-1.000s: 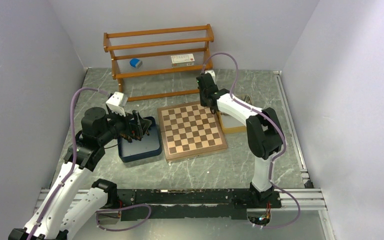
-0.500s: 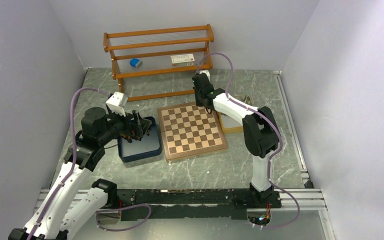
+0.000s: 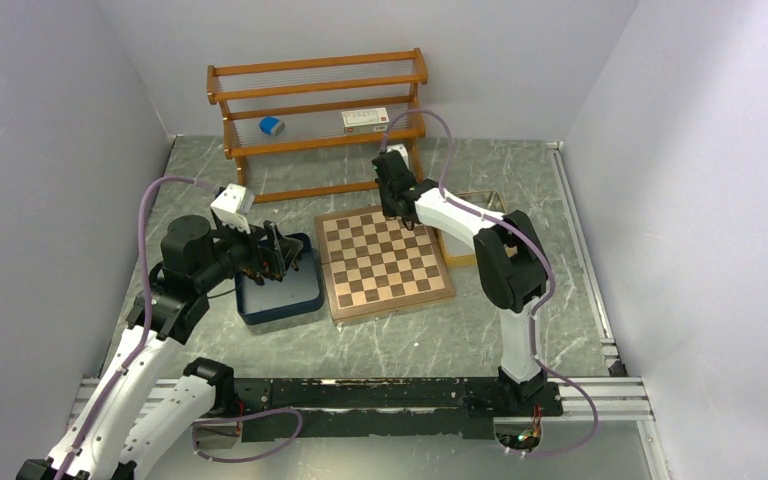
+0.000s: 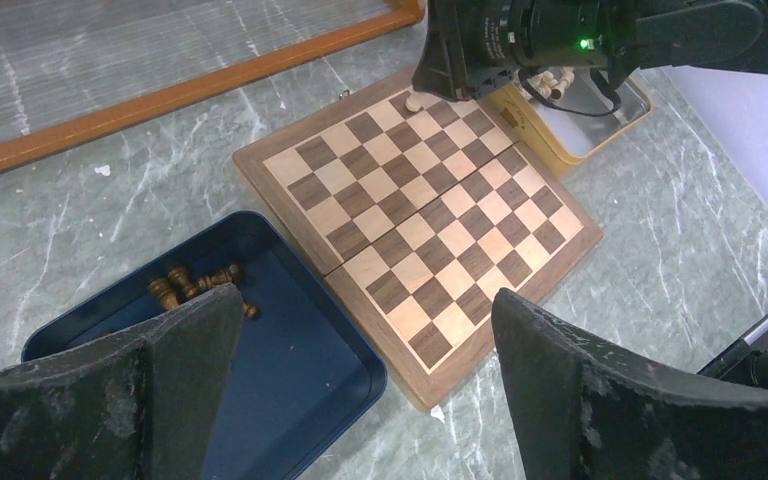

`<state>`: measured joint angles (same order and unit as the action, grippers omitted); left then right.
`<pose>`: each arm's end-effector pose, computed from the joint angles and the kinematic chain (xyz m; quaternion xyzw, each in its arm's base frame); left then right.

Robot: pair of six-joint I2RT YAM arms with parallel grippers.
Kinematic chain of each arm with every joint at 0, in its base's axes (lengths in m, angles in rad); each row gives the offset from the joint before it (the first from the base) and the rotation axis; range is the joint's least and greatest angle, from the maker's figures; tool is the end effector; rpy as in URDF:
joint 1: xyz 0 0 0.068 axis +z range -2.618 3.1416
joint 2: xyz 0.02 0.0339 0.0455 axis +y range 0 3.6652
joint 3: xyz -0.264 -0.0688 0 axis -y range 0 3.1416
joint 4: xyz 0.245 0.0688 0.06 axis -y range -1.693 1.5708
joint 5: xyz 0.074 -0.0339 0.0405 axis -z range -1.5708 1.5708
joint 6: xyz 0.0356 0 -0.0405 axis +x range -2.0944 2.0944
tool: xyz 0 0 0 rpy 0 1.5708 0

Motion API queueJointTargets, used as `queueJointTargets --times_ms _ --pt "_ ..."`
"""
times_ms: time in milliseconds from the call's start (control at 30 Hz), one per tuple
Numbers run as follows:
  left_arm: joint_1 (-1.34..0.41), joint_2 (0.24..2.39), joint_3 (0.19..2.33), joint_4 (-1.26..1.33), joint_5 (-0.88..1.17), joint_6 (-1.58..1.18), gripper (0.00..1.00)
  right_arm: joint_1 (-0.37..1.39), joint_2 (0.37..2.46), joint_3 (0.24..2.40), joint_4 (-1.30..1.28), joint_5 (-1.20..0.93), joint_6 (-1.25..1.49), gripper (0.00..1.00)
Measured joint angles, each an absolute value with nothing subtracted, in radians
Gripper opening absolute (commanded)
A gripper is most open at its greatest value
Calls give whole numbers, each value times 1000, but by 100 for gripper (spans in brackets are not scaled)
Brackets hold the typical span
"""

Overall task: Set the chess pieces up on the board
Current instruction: Place the chess piece on the chessboard.

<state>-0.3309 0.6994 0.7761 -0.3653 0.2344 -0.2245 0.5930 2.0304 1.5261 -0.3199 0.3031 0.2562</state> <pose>0.1503 -0.0604 0.3311 0.1122 0.7911 -0.2530 0.5455 0.3824 0.2449 0.2050 -0.1000 0.9167 0.0204 0.3864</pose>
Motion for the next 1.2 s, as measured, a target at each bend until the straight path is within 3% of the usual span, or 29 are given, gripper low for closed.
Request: queueJointTargets --times_ms 1200 --pt "-331 698 776 -365 231 -224 98 624 2056 1528 -289 356 239 20"
